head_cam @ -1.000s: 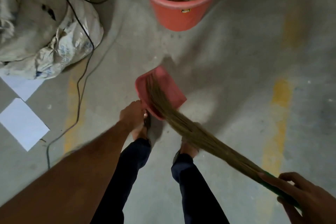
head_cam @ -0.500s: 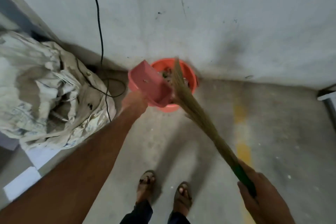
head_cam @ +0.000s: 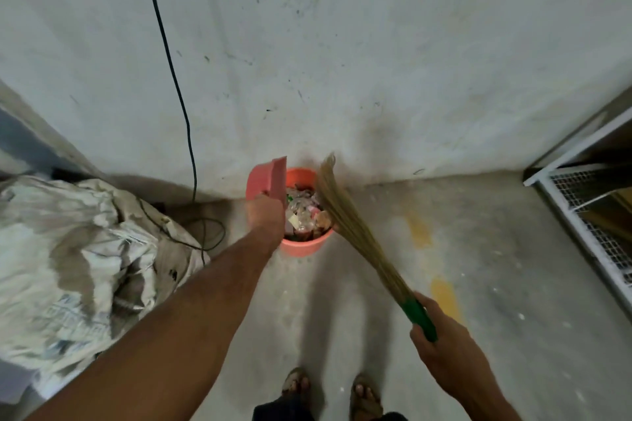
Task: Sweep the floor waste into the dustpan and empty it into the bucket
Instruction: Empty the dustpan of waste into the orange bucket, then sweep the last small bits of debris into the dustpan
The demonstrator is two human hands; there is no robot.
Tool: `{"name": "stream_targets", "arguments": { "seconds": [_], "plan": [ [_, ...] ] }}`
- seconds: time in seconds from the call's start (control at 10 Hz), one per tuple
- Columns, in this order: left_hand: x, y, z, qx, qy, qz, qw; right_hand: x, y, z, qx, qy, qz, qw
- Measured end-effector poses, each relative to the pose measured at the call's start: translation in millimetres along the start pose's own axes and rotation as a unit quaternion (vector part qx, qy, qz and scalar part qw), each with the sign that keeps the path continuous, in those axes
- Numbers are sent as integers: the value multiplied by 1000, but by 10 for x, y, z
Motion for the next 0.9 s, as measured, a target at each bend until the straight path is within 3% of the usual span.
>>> {"name": "stream_targets", "arguments": {
  "seconds": [0.1,0.2,0.4,0.5,0.6,0.8,0.9],
  "plan": [
    [182,177,-68,-27,-10,-62,998,171,-10,-57,13,-10,-4,1000],
    [365,235,-171,-120,-42,-39,991,366,25,-164,7,-23,-4,1000],
    [638,-150,-680,55,-135,73,987,782,188,-632,-32,-94,-70,993],
    [1009,-442,-1268,-138,-265,62,952,930,275,-1015,-66,-157,-123,978],
    [1371,-697,-1816,-190,-340,62,919,1093,355,-1464,-90,-222,-163,957],
    [2276,-1309,-2978,-192,-477,110,851,1654,371,-2527,-162,-349,-198,902],
    [2838,-1439,-3510,-181,-532,91,822,1990,312,-2950,-194,-397,-210,872]
  ]
}}
Point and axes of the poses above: each hand's wrist, its own x-axis away from the middle knuckle, its own y-axis out of the back of the hand, z = x × y, the point moved 3 cm from there along -x, towards the middle knuckle, and after that the axes turned 3 degrees about -y, right-handed, at the moved point
